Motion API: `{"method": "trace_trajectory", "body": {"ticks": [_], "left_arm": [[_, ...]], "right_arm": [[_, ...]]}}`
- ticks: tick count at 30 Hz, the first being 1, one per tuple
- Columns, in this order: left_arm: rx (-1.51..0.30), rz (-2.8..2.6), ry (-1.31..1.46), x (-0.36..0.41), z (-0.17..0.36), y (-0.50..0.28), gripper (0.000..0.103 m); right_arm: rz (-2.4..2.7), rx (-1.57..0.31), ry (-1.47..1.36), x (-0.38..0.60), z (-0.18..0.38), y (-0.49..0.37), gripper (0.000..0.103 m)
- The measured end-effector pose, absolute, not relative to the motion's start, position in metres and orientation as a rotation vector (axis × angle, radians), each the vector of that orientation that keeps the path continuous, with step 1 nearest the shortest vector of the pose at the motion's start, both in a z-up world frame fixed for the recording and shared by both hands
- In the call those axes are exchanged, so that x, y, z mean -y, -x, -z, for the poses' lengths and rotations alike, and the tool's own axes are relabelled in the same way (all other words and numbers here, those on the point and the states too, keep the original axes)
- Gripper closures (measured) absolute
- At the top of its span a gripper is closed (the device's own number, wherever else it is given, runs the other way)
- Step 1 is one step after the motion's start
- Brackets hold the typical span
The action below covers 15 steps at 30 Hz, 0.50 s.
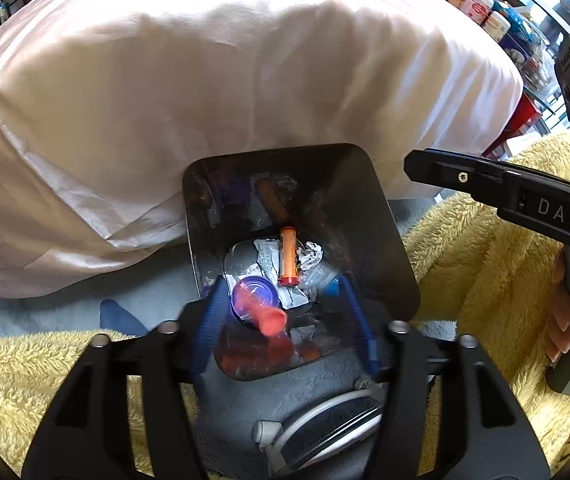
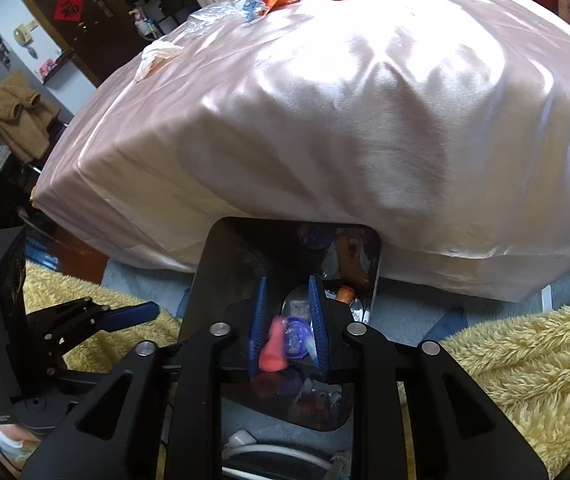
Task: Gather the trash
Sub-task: 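Carry the funnel and bottle over the bin and open both tools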
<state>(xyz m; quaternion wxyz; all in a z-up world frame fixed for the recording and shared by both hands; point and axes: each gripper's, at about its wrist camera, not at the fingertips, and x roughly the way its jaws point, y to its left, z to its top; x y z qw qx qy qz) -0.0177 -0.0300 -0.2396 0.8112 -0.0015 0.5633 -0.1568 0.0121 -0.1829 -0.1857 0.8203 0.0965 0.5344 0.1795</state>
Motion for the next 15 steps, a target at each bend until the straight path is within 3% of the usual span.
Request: {"method": "trace_trajectory", "body": {"ticks": [2,10,15], "left_arm": [[-1.197,0.325,0.01,0.028,0.238,0.018,0.041],[-1.175,0.294,0.012,0.024,0.232,0.016,0.032],[-1.161,0.285,0.026,0.019,0.226,0.013,0.028]], "right_arm": [[-0.368,-1.131,-0.21,0.187,0.185,-0.011,0.05],[-0.311,-1.108,-0.212,0.201,0.181,-0.011,0.028],[-0.308,-1.112,-0.184,0.197,0.177,-0.012,0.009]]}}
